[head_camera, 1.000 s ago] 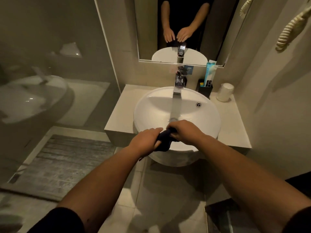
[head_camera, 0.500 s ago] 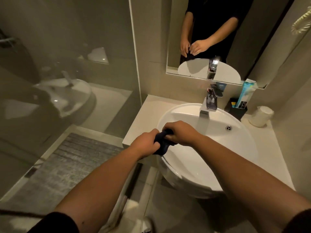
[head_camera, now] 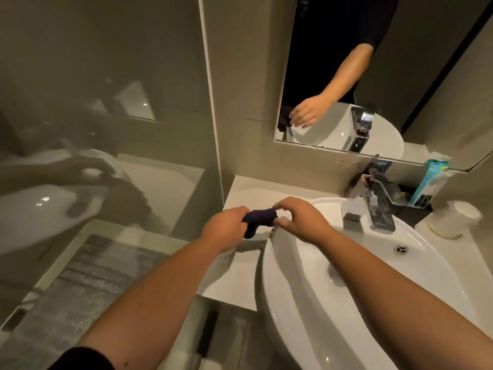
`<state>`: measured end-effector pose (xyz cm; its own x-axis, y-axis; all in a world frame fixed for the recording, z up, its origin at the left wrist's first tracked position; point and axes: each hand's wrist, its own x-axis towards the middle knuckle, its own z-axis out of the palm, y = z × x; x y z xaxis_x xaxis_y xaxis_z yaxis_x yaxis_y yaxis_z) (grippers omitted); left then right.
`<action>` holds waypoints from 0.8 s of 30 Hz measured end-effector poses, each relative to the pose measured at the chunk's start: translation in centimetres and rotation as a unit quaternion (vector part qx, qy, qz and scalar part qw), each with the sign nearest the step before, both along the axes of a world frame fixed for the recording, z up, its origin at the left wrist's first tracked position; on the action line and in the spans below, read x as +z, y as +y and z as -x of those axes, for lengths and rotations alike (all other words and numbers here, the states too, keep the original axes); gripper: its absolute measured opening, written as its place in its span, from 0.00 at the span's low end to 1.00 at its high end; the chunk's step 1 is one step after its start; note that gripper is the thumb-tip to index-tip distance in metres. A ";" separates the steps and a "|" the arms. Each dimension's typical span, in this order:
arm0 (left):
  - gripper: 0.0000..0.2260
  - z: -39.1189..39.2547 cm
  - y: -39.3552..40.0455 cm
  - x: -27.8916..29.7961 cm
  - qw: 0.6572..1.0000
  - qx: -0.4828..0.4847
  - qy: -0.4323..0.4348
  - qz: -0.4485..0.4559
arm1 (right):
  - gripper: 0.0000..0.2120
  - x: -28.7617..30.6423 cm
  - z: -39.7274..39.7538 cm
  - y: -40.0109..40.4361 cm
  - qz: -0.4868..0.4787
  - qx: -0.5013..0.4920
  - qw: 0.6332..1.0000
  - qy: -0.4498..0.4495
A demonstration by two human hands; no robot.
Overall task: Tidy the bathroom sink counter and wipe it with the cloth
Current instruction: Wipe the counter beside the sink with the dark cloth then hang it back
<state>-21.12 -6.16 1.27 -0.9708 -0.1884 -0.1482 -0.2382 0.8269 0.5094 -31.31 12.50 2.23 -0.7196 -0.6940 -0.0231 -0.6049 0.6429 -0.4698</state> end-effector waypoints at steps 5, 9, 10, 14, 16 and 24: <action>0.25 3.0 -2.9 0.5 0.998 -0.002 0.039 -0.052 | 0.14 -5.9 3.7 1.9 -0.028 -0.102 0.990 0.091; 0.23 6.0 -4.8 -1.2 0.992 -0.044 0.062 -0.096 | 0.21 -8.2 4.6 1.6 -0.084 -0.076 0.985 0.133; 0.21 7.0 -5.3 -2.0 0.991 -0.062 0.070 -0.100 | 0.22 -8.5 4.9 1.5 -0.101 -0.071 0.982 0.143; 0.15 11.3 -6.0 -3.6 0.995 -0.043 0.091 -0.025 | 0.26 -9.8 5.5 1.4 -0.138 -0.078 0.975 0.152; 0.15 13.4 -6.2 -4.5 0.991 -0.040 0.131 -0.011 | 0.29 -10.5 5.6 1.5 -0.144 -0.079 0.974 0.155; 0.26 18.3 -9.0 -12.3 0.982 -0.136 0.037 0.128 | 0.30 -11.8 5.6 1.3 -0.098 -0.084 0.969 0.211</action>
